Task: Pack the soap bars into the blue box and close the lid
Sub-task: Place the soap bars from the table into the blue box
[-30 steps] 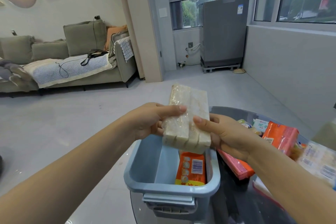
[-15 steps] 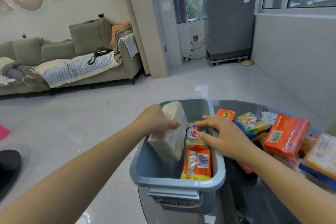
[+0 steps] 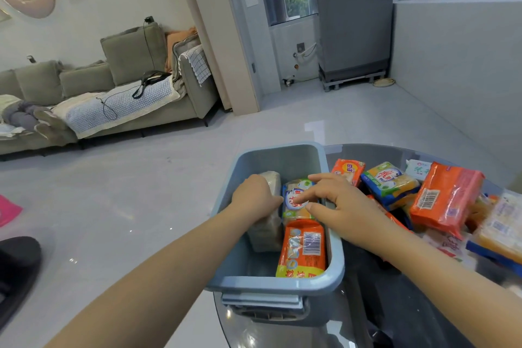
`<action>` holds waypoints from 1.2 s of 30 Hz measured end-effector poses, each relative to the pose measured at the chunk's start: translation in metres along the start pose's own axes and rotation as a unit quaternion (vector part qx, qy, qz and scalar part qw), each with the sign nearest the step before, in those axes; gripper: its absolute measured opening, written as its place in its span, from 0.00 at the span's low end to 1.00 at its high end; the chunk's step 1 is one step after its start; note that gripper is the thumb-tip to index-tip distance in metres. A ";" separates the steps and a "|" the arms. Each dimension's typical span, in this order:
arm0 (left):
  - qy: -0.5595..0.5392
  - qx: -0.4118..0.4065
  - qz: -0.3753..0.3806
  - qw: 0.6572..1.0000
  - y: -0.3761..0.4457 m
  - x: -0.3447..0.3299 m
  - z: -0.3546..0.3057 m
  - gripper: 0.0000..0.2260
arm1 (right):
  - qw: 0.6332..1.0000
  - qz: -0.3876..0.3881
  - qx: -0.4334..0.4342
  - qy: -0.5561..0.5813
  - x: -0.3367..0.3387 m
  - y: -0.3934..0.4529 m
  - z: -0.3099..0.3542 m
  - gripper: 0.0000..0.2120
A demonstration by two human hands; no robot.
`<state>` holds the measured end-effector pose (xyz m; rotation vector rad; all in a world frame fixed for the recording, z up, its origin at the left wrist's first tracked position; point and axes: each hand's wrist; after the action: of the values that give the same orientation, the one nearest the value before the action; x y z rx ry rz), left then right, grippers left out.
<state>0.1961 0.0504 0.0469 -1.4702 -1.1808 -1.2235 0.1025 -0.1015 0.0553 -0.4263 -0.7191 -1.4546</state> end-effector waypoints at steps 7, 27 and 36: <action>0.003 -0.003 -0.012 1.000 0.002 -0.019 0.000 0.27 | 1.000 0.000 0.010 0.011 -0.001 0.001 -0.002 0.11; -0.270 -0.151 -0.146 0.940 -0.051 0.030 -0.049 0.20 | 0.972 -0.197 -0.019 0.126 0.019 -0.019 -0.019 0.12; -0.371 -0.179 -0.077 0.908 -0.073 0.024 -0.140 0.16 | 0.932 -0.318 -0.129 0.117 0.076 -0.026 -0.061 0.12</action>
<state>0.1024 -0.0704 0.0938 -2.2788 -1.6438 -1.0362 0.0855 -0.2009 0.0574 -0.2132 -0.4893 -2.1869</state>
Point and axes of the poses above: each hand's wrist, its own y-axis towards the middle knuckle, its own x-axis out of the back of the hand, z = x × y, and after that the axes turned 6 degrees about -x, right-handed
